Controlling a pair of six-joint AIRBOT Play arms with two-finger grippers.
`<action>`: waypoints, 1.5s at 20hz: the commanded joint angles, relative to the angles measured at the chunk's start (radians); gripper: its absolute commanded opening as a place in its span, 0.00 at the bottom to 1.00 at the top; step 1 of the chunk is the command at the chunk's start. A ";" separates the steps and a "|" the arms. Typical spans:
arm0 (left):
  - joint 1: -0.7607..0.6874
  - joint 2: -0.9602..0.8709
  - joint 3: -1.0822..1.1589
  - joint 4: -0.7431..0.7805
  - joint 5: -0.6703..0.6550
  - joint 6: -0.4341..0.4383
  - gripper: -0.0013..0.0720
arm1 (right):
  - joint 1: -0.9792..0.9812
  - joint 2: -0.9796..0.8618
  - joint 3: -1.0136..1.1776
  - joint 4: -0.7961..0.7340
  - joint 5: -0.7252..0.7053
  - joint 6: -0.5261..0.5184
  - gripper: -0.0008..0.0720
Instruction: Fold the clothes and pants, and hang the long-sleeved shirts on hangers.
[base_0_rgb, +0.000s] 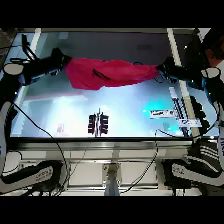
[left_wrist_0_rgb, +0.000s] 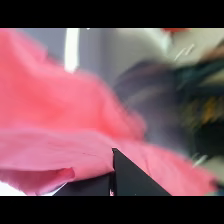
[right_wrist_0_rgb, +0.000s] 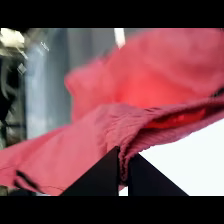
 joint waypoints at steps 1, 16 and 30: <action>-0.078 0.120 -0.140 0.284 -0.026 -0.091 0.02 | -0.007 0.106 -0.162 -0.084 0.057 0.029 0.02; -0.186 0.788 -0.614 0.662 0.018 -0.538 0.02 | -0.007 0.860 -0.652 -0.384 0.211 0.571 0.02; -0.259 -0.265 0.211 0.558 0.394 -0.331 0.02 | -0.006 0.177 -0.358 -0.183 -0.398 0.539 0.03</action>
